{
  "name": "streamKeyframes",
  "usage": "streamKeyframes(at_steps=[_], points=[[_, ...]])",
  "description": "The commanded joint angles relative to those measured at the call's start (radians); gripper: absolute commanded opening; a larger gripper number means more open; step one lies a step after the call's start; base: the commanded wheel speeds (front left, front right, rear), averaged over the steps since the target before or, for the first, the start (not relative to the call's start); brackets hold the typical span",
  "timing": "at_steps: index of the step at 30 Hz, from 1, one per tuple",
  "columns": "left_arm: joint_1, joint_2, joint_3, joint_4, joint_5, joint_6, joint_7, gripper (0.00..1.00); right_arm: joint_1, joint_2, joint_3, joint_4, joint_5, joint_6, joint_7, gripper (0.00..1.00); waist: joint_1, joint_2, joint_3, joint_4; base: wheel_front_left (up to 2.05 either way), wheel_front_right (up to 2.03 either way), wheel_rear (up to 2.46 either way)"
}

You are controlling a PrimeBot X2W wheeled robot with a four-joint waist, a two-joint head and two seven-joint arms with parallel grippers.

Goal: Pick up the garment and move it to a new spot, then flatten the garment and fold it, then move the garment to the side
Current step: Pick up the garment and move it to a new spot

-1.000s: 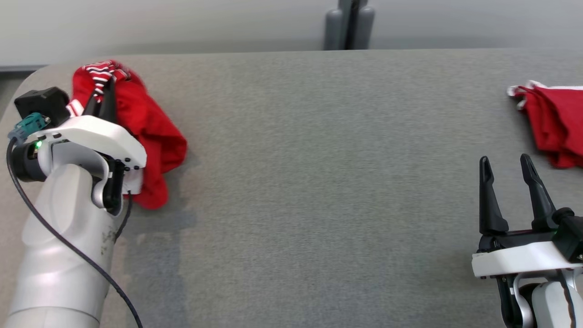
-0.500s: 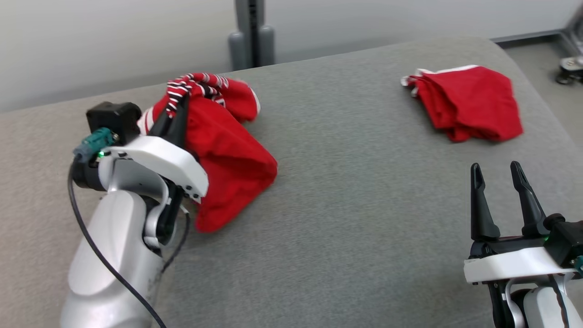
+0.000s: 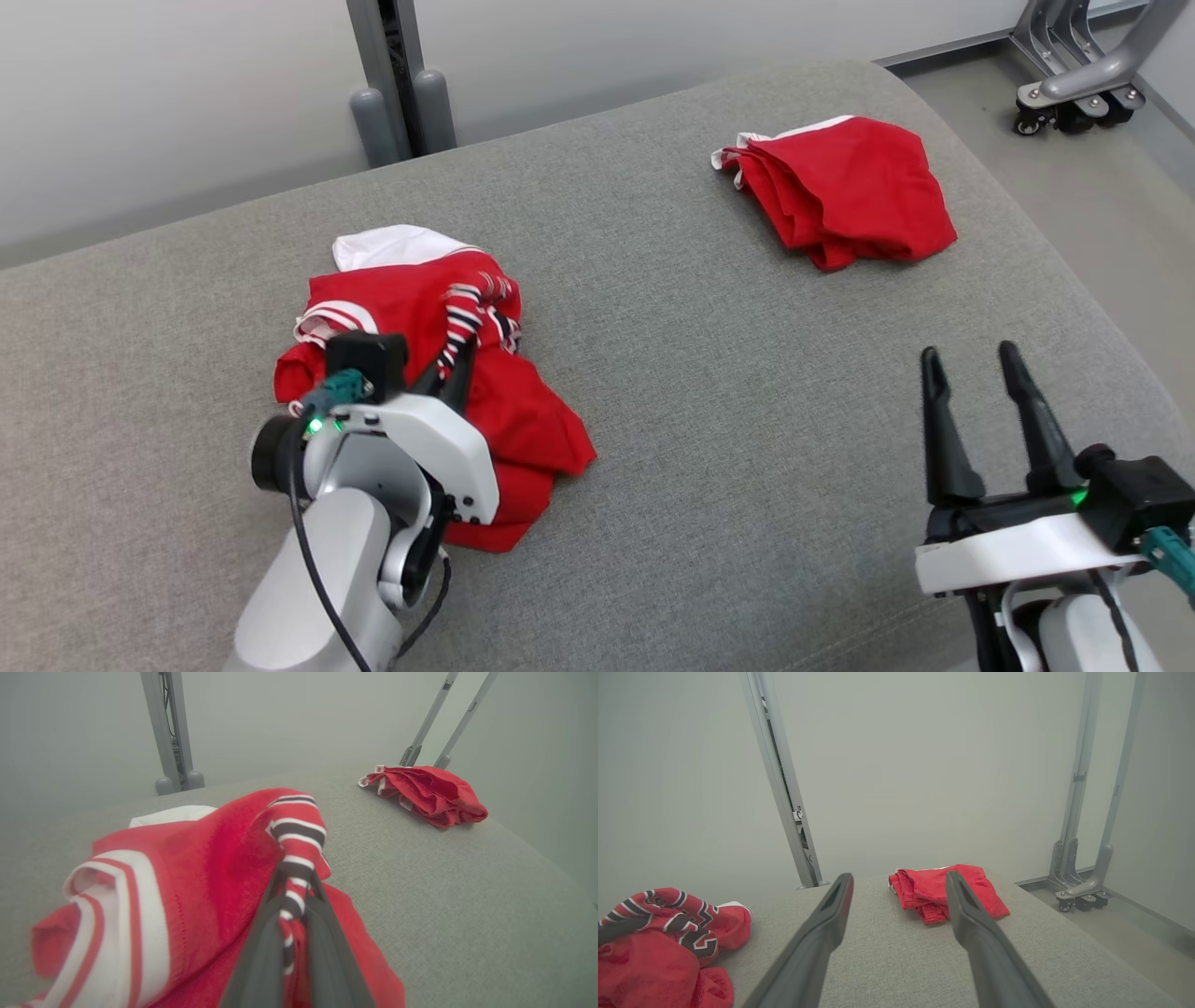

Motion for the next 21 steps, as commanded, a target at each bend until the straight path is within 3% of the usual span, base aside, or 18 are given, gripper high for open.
streamKeyframes(at_steps=[1,2,3,9,13,21], points=[[-0.003,0.006,-0.008,0.034,-0.001,-0.002,-0.025,0.00,0.005,-0.003,0.016,0.005,0.012,0.000,0.000,1.00,0.0000,-0.0001,0.003,-0.002,0.00,0.00,0.00],[-0.007,0.003,-0.017,0.053,0.000,-0.002,-0.039,0.36,0.003,-0.003,0.026,0.008,0.017,0.000,0.000,1.00,0.0000,-0.0001,0.006,-0.001,0.00,0.00,0.00],[-0.012,0.001,-0.021,0.070,-0.009,0.000,-0.055,1.00,0.000,-0.003,0.038,0.008,0.023,0.000,0.000,1.00,0.0000,-0.0001,0.008,0.001,0.00,0.00,0.00],[-0.057,-0.005,-0.064,0.099,-0.018,-0.041,-0.195,1.00,-0.013,-0.003,0.089,-0.015,0.039,0.000,0.000,1.00,0.0000,-0.0001,0.020,0.037,0.00,0.00,0.00],[-0.069,-0.005,-0.062,0.103,-0.025,-0.044,-0.260,1.00,-0.019,-0.004,0.108,-0.017,0.038,0.000,0.000,1.00,0.0000,-0.0001,0.016,0.065,0.00,0.00,0.00],[0.003,0.007,-0.004,0.028,-0.023,-0.006,-0.345,1.00,-0.004,-0.004,0.115,-0.014,0.016,0.000,0.000,1.00,0.0000,-0.0001,-0.024,0.171,0.00,0.00,0.00]])
